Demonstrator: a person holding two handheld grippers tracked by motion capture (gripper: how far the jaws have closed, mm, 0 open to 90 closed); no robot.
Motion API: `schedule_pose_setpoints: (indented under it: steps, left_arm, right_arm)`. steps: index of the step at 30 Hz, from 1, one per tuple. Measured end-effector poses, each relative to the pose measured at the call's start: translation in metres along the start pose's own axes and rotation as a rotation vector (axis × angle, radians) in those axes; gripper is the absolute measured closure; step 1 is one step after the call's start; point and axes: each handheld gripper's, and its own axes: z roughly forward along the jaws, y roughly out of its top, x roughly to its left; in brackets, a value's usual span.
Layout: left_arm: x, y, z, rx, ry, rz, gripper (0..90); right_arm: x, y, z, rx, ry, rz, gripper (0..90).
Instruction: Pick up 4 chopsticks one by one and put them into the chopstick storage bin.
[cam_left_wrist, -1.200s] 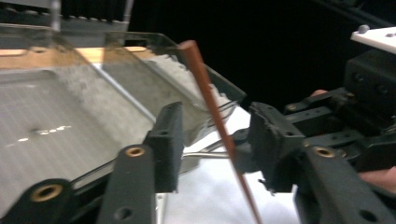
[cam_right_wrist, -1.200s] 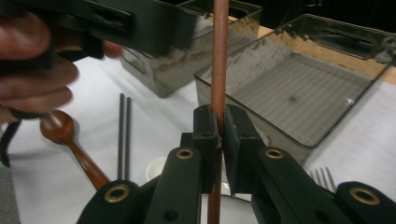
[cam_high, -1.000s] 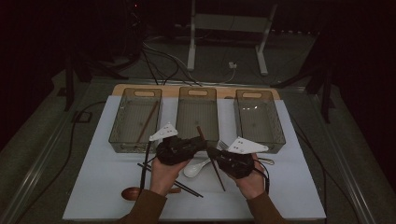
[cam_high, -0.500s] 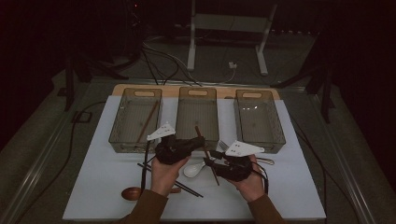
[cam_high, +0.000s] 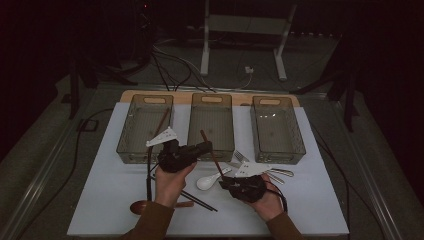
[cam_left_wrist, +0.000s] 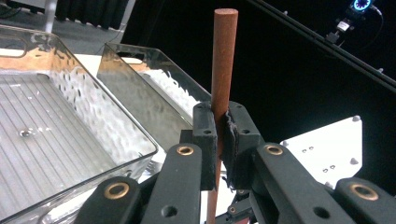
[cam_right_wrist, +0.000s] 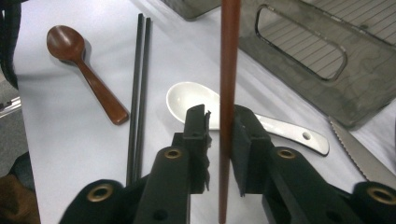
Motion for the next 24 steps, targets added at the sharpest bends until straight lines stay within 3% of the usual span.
schedule_pose_setpoints:
  steps: [3,7,10,14,20,24]
  left_arm:
    - [0.001,0.002,-0.003,-0.009,-0.004,-0.002,85.8]
    - [0.000,0.001,-0.003,-0.016,-0.006,0.007,84.4]
    - [-0.002,-0.002,0.000,-0.004,0.014,0.024,72.0]
    - [-0.005,-0.011,0.006,0.022,0.021,0.032,66.3]
    - [-0.004,-0.030,0.016,0.053,0.011,0.012,70.0]
    - [-0.005,-0.037,0.022,0.079,0.010,0.024,76.0]
  right_arm:
    - [-0.001,-0.001,0.001,0.009,0.003,-0.007,84.3]
    - [0.002,0.000,0.001,0.010,0.003,-0.027,85.8]
    - [0.004,0.000,0.000,-0.006,0.000,-0.025,86.1]
    - [0.004,0.004,-0.004,-0.044,-0.009,-0.008,86.2]
    - [0.004,0.011,-0.006,-0.079,-0.011,0.013,86.2]
    - [0.006,0.014,-0.005,-0.096,-0.010,0.026,86.2]
